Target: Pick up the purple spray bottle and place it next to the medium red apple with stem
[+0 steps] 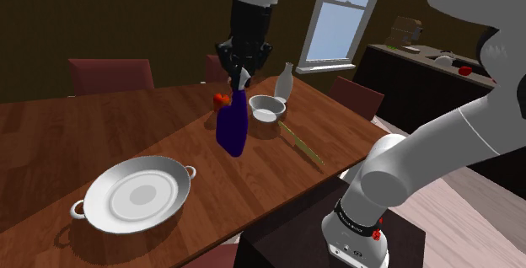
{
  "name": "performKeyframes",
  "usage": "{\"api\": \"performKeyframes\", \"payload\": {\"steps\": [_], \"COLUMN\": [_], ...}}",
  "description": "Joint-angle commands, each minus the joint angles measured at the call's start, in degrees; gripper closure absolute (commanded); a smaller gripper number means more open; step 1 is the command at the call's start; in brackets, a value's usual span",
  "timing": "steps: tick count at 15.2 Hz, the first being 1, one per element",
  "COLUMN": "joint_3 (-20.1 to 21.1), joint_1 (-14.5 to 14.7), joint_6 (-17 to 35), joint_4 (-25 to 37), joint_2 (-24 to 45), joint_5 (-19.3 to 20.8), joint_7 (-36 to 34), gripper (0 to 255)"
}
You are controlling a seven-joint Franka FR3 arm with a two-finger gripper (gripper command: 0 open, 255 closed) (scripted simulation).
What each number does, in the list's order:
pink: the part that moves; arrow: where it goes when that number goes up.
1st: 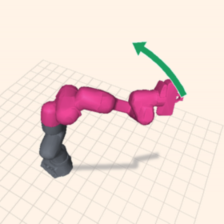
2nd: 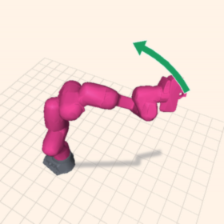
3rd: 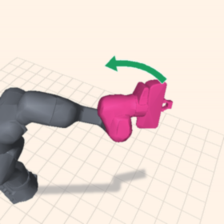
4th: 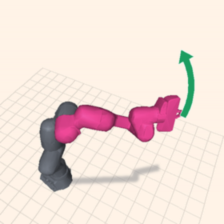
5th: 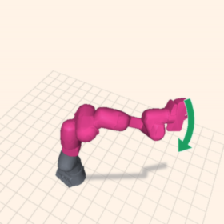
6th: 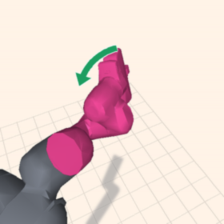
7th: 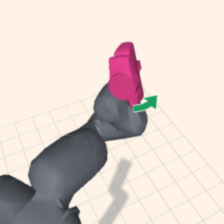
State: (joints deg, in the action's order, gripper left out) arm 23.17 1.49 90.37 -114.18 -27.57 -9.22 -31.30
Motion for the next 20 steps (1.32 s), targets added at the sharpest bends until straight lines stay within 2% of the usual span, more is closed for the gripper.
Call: {"api": "performKeyframes", "payload": {"steps": [1, 18, 20], "joint_3": [-0.09, 0.18, -1.59], "joint_1": [-0.1, -1.15, -1.97], "joint_6": [-1.61, -14.44, -14.2], "joint_4": [1.96, 20.67, 21.03], "joint_2": [0.36, 6.48, 7.33], "joint_5": [0.16, 2.08, 2.92], "joint_7": [-0.15, -1.75, 0.9], "gripper": [255, 255, 255]}}
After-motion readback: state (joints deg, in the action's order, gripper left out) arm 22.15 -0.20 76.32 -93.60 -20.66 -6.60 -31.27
